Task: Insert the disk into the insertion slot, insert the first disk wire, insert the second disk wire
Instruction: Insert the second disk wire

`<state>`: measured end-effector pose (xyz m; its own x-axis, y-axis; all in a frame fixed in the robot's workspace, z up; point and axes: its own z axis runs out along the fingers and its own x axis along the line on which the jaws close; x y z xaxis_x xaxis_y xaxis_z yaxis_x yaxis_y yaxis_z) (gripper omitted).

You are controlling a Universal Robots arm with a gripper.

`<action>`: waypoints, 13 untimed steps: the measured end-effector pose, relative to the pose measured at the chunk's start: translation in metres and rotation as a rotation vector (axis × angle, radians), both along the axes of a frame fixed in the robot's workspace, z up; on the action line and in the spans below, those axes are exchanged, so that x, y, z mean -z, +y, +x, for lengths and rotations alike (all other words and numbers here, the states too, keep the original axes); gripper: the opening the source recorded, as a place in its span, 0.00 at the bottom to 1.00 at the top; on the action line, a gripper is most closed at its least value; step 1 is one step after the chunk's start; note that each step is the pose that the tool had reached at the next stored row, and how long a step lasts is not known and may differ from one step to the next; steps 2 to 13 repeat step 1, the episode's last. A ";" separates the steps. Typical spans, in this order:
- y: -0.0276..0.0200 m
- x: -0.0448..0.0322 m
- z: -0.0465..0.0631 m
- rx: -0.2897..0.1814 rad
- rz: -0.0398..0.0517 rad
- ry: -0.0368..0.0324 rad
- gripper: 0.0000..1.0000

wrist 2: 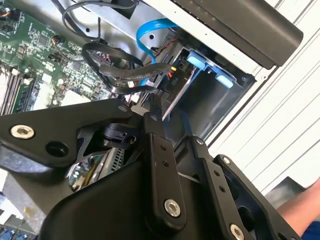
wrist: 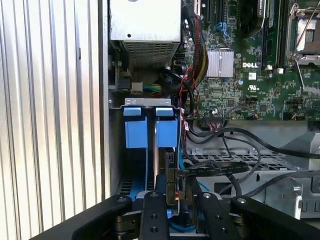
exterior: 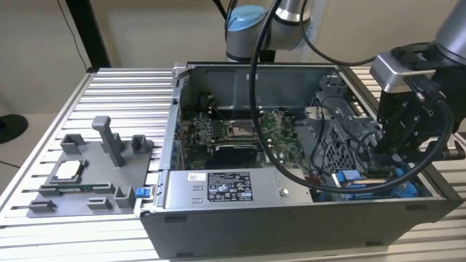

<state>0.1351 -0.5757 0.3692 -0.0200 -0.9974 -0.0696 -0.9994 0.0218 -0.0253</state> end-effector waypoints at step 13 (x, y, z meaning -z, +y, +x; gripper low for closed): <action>0.0000 0.0000 0.000 0.000 0.0000 0.0000 1.00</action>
